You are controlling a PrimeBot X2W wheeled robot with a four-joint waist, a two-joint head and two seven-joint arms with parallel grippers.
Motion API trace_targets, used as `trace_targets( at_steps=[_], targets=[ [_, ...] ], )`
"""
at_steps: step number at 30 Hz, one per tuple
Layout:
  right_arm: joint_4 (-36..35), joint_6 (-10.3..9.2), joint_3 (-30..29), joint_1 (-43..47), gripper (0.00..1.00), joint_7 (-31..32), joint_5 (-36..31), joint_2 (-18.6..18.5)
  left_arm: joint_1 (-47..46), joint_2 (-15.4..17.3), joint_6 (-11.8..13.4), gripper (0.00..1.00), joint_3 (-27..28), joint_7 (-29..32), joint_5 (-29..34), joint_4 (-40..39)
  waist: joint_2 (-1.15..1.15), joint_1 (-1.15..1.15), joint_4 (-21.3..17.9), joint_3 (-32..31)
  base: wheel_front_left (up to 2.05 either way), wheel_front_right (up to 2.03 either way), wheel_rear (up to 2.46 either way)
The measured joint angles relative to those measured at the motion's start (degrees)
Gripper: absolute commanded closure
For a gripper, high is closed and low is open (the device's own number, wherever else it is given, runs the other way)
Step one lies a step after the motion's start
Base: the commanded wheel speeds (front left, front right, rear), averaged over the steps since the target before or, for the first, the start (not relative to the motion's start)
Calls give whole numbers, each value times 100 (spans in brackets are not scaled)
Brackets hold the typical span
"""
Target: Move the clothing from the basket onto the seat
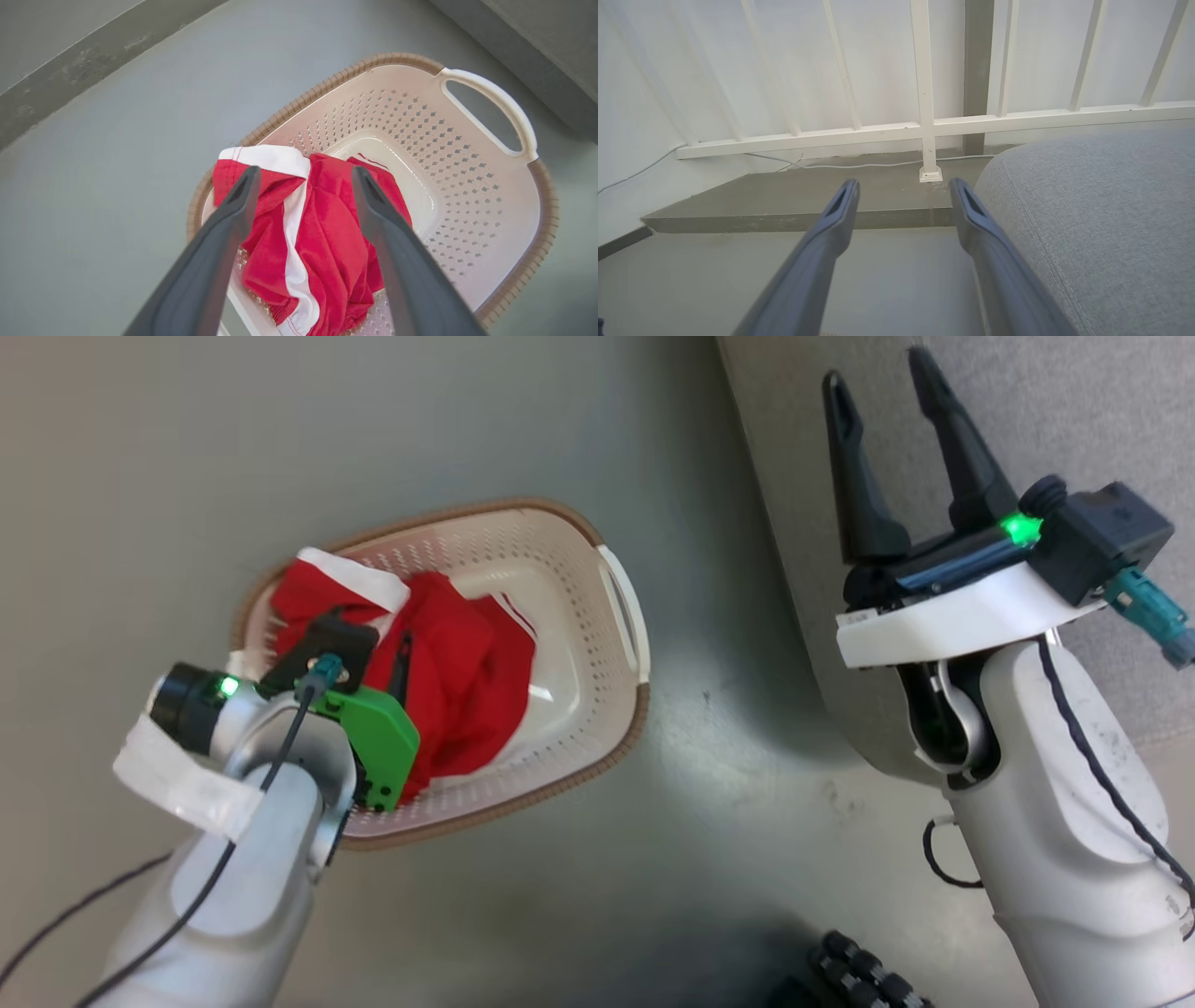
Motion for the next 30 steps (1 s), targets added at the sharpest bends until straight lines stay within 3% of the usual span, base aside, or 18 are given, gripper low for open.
trace_targets(
  at_steps=[10, 24, 30],
  targets=[
    [-33, 99, -7, -231, 0, -1, 58, 155, -472, 169, -52, 0, -41, 191, 223, 639, 0, 0, -412, 712, 0, 0, 0],
    [-45, 154, 3, -336, 0, -16, 165, 198, -917, 368, -124, 0, -318, 634, 658, 1564, 0, 0, -892, 1236, 0, 0, 0],
    [-48, 210, 25, -337, 0, -16, 214, 210, -1100, 505, 19, 0, -400, 971, 788, 1975, 0, 0, -987, 1346, 0, 0, 0]
  ],
)
